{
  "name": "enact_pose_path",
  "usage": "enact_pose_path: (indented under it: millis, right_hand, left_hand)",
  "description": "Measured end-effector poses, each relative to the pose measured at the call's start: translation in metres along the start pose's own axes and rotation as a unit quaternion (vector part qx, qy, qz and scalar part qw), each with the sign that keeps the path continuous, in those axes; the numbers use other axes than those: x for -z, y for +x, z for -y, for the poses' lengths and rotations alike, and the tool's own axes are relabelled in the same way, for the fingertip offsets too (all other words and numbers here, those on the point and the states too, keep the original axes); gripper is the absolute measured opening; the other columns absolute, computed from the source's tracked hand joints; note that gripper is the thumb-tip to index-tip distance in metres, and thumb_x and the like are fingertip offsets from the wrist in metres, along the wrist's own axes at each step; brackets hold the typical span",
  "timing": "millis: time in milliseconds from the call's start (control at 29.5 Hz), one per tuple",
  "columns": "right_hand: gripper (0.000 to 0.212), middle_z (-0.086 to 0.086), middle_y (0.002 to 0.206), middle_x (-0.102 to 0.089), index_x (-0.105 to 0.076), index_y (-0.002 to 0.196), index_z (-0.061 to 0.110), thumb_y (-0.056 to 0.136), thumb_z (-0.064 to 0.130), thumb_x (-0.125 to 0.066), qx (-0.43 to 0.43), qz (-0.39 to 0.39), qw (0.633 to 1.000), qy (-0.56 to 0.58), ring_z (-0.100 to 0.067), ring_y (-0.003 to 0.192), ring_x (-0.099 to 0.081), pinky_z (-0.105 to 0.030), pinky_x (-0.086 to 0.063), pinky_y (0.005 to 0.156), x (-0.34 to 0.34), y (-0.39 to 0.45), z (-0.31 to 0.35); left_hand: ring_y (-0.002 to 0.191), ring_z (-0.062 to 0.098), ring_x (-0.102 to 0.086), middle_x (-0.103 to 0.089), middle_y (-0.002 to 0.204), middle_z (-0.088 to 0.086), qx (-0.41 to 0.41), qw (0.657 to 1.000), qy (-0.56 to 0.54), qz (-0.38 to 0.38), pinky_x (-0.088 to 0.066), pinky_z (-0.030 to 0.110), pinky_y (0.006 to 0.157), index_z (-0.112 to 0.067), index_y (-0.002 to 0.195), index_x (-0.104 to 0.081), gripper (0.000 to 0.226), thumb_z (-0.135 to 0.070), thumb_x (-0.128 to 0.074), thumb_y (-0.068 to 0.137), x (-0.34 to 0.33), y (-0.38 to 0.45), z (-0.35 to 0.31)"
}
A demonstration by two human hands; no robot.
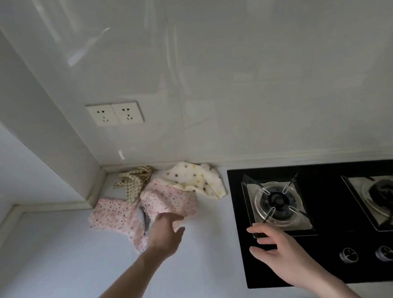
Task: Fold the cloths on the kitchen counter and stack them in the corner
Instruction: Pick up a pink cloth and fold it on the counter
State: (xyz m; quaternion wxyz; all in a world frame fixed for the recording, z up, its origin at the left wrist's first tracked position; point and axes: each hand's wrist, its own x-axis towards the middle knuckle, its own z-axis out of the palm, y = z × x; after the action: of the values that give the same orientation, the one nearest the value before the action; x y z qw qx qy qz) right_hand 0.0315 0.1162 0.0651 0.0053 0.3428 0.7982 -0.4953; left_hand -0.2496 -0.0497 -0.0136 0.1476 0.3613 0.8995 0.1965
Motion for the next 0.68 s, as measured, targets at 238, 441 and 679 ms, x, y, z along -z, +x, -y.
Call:
enact_pose_path:
  millis: [238, 441, 679]
  right_hand:
    - [0.048, 0.027, 0.125, -0.049, -0.049, 0.136, 0.045, 0.093, 0.036, -0.070, 0.030, 0.032, 0.999, -0.011, -0.001, 0.114, -0.061, -0.012, -0.049, 0.085, -0.030, 0.023, 0.043]
    - [0.075, 0.030, 0.135, -0.053, -0.047, 0.141, 0.047, 0.075, 0.050, -0.083, 0.063, 0.088, 0.994, 0.016, 0.007, 0.122, -0.053, -0.021, -0.050, 0.099, -0.054, 0.035, 0.063]
    - [0.058, 0.008, 0.102, -0.075, -0.061, 0.133, 0.038, 0.080, 0.041, -0.082, 0.080, 0.188, 0.976, 0.075, -0.005, 0.103, -0.069, -0.031, -0.054, 0.097, -0.059, 0.026, 0.077]
  left_hand:
    - [0.089, 0.000, -0.066, -0.070, 0.090, -0.022, -0.135, 0.972, -0.160, -0.109, -0.053, 0.020, 0.078, -0.033, 0.082, -0.066, 0.022, -0.015, -0.077, 0.088, 0.111, -0.061, -0.040]
    - [0.087, 0.010, -0.063, -0.067, 0.090, -0.015, -0.147, 0.967, -0.206, -0.035, -0.053, 0.033, 0.079, -0.031, 0.088, -0.061, 0.015, -0.023, -0.073, 0.091, 0.121, -0.088, -0.054]
    - [0.080, 0.011, -0.062, -0.069, 0.088, -0.014, -0.157, 0.960, -0.227, 0.039, -0.043, 0.014, 0.065, -0.027, 0.085, -0.056, 0.020, -0.025, -0.075, 0.092, 0.122, -0.102, -0.056]
